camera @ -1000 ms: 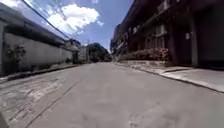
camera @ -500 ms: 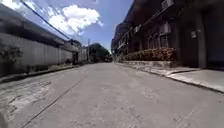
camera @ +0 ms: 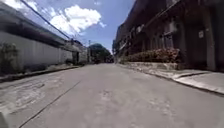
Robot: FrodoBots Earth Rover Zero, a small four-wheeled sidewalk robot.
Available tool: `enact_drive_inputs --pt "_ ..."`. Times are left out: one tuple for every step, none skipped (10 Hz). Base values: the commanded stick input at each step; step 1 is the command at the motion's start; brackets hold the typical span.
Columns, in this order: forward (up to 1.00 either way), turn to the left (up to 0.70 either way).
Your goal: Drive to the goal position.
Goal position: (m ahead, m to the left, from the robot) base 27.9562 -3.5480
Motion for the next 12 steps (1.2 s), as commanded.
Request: enact_drive_inputs --pt "0.85 0.0" --pt "0.85 0.0" --pt "0.85 0.0" --pt "0.85 0.0" --pt "0.85 0.0" --pt "0.85 0.0" --pt "0.85 0.0" --pt "0.85 0.0" --pt "0.85 0.0" --pt "0.85 0.0" --pt "0.85 0.0" --pt "0.85 0.0"
